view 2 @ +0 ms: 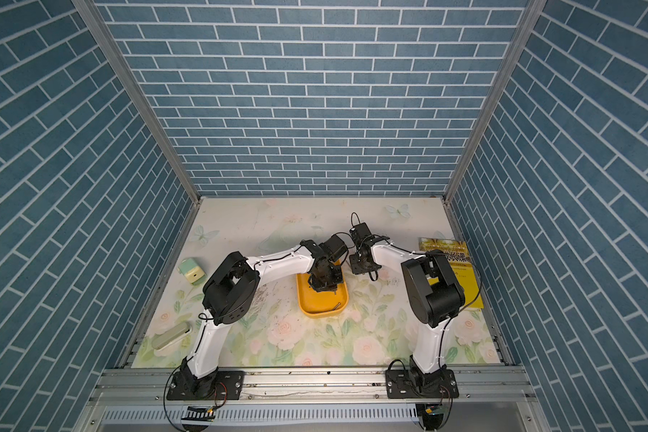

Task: Take out the screws from the storage box
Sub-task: Pick up the screw from the storage box, then place the screw at the center of the board.

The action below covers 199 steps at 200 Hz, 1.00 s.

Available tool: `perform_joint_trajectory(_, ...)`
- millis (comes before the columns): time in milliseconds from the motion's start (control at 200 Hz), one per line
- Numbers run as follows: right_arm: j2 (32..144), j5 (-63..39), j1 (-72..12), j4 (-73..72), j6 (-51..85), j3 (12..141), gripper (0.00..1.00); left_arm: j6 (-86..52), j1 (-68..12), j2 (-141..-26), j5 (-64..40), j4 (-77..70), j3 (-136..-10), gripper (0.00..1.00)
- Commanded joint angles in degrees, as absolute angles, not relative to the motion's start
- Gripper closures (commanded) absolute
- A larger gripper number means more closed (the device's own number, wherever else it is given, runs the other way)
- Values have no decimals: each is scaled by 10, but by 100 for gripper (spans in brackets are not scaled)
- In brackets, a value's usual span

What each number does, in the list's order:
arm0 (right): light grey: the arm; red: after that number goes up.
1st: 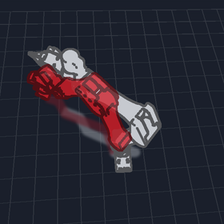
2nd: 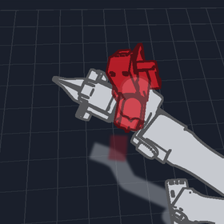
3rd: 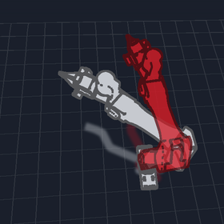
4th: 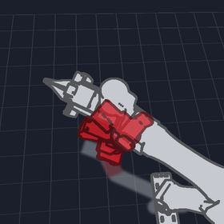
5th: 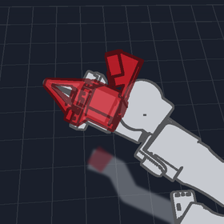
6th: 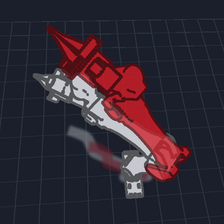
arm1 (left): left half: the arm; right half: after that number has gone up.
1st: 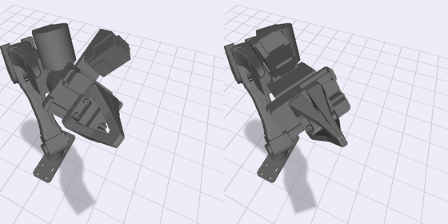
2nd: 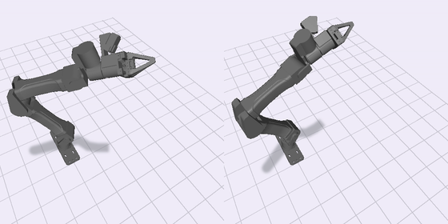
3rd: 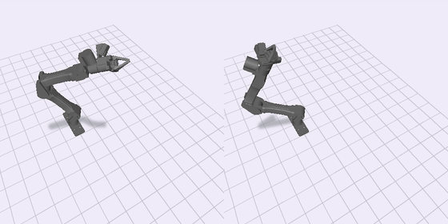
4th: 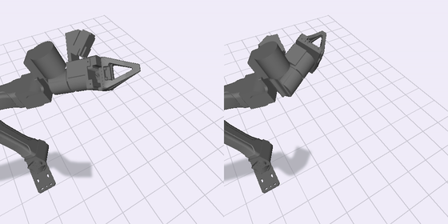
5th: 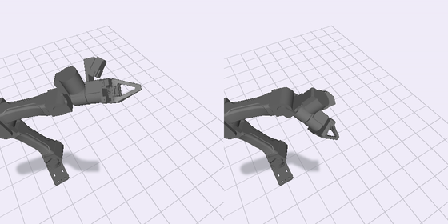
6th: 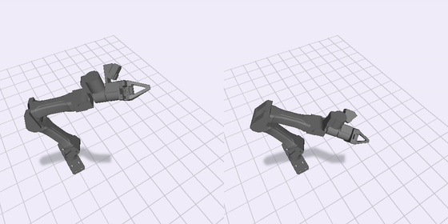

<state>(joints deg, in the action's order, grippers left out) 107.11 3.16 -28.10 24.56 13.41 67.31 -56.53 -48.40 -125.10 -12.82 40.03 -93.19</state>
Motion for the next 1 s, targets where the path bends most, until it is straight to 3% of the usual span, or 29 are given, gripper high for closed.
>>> perform_joint_trajectory(0,1047,19,-282,234,122,668,59,-559,-488,-1329,-100,441,-888,100)
perform_joint_trajectory(210,1018,14,-282,221,109,675,59,-527,-483,-1287,-76,451,-931,100)
perform_joint_trajectory(650,842,-29,-283,106,70,604,56,-507,-435,-1068,-17,442,-930,100)
perform_joint_trajectory(890,793,38,-268,85,105,563,53,-506,-366,-973,0,433,-820,100)
perform_joint_trajectory(990,784,71,-260,79,109,565,47,-493,-333,-939,17,410,-752,100)
